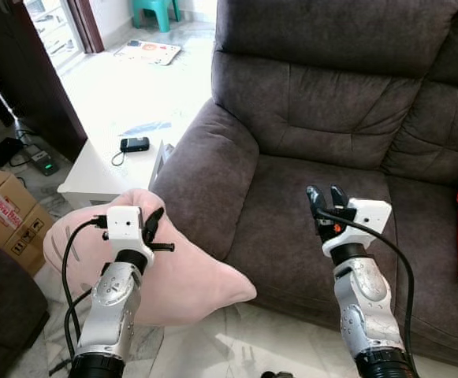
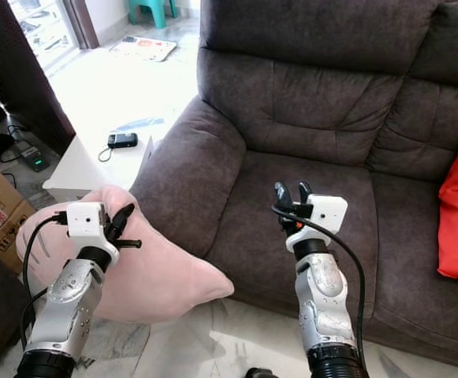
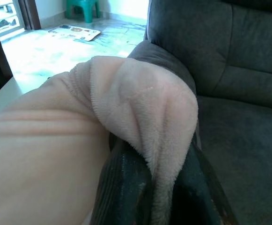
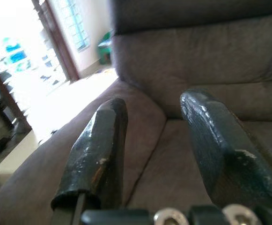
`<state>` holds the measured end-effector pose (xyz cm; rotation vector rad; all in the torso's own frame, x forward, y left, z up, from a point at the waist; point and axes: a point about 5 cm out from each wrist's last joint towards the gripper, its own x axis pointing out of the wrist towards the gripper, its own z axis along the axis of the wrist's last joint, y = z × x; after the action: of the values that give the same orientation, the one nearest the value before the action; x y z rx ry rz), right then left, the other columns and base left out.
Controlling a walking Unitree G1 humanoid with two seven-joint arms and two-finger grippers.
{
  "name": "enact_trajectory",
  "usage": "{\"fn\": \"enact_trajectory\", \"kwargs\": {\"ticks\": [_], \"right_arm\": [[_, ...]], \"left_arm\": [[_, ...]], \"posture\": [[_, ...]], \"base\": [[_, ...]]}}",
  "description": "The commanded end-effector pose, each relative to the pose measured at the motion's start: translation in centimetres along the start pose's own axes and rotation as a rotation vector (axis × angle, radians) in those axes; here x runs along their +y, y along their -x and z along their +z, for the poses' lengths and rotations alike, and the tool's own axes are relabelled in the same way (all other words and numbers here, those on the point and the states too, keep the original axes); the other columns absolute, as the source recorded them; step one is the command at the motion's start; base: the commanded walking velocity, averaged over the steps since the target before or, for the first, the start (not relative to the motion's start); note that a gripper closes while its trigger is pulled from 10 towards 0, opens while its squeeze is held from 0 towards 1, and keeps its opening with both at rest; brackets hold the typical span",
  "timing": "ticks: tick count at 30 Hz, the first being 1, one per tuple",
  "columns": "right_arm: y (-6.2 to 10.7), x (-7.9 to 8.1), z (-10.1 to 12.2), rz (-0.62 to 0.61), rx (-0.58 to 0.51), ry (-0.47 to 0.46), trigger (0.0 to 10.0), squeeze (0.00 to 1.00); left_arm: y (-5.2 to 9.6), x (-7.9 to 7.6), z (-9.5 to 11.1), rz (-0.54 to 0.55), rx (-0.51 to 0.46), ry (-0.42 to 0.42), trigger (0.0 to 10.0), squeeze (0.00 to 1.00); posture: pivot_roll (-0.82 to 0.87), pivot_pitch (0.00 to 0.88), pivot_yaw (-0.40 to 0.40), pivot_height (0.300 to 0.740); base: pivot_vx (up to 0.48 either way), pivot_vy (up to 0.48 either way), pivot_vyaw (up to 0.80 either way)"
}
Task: Move the pillow to the sofa from floor
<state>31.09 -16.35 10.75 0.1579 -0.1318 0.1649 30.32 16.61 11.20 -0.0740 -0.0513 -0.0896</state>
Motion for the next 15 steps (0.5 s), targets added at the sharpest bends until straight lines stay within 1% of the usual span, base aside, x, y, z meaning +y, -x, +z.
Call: {"fn": "enact_trajectory", "kwargs": {"ticks": [1,2,3,4,5,6,7,8,9,11,12,14,15], "right_arm": [[0.2,0.3,-1.0,0.06,0.07,0.017,10.0,0.0],[0.6,0.1,-1.8,0.117,0.149,0.058,10.0,0.0],[1.0,0.0,-2.5,0.169,0.206,0.109,10.0,0.0],[1.1,0.0,-2.7,0.193,0.223,0.129,10.0,0.0],[1.2,0.0,-2.8,0.208,0.232,0.139,10.0,0.48],[1.2,0.0,-2.8,0.208,0.232,0.139,10.0,0.48],[1.6,0.1,-3.1,0.245,0.259,0.146,10.0,1.0],[1.9,0.1,-3.4,0.277,0.278,0.154,10.0,1.0],[1.9,0.1,-3.4,0.277,0.278,0.154,10.0,1.0],[2.6,0.1,-3.9,0.362,0.34,0.201,10.0,1.0],[2.6,0.1,-3.9,0.362,0.34,0.201,10.0,1.0],[3.2,0.3,-4.6,0.437,0.392,0.235,10.0,1.0],[3.2,0.3,-4.6,0.437,0.392,0.235,10.0,1.0]], "left_arm": [[-0.7,-0.9,3.3,-0.061,-0.142,-0.014,10.0,0.0],[-0.9,-1.0,3.3,-0.065,-0.14,-0.011,10.0,0.0],[-1.0,-1.0,3.4,-0.068,-0.137,0.004,10.0,0.0],[-1.1,-1.1,3.5,-0.07,-0.135,0.015,10.0,0.0],[-1.1,-1.1,3.5,-0.071,-0.134,0.021,10.0,0.0],[-1.1,-1.1,3.5,-0.071,-0.134,0.021,10.0,0.0],[-1.2,-1.3,3.6,-0.089,-0.13,0.03,10.0,0.0],[-1.3,-1.5,3.8,-0.109,-0.128,0.041,10.0,0.0],[-1.3,-1.5,3.8,-0.109,-0.128,0.041,10.0,0.0],[-1.5,-2.2,4.3,-0.176,-0.124,0.058,10.0,0.0],[-1.5,-2.2,4.3,-0.176,-0.124,0.058,10.0,0.0],[-1.6,-2.6,4.6,-0.217,-0.123,0.057,10.0,0.0],[-1.6,-2.6,4.6,-0.217,-0.123,0.057,10.0,0.0]], "posture": [[-0.01,0.045,0.006,0.74],[-0.01,0.047,0.005,0.74],[-0.01,0.051,0.004,0.74],[-0.01,0.054,0.002,0.74],[-0.01,0.054,0.002,0.74],[-0.01,0.054,0.002,0.74],[-0.01,0.058,0.001,0.74],[-0.01,0.059,0.001,0.74],[-0.01,0.059,0.001,0.74],[-0.01,0.066,0.001,0.74],[-0.01,0.066,0.001,0.74],[-0.01,0.072,0.002,0.74],[-0.01,0.072,0.002,0.74]], "base": [[0.0,0.0,0.0],[0.0,0.0,0.0],[0.0,0.0,0.0],[0.0,0.0,0.0],[0.0,0.0,0.0],[0.0,0.0,0.0],[0.0,0.0,0.0],[0.0,0.0,0.0],[0.0,0.0,0.0],[0.0,0.0,0.0],[0.0,0.0,0.0],[0.0,0.0,0.0],[0.0,0.0,0.0]]}}
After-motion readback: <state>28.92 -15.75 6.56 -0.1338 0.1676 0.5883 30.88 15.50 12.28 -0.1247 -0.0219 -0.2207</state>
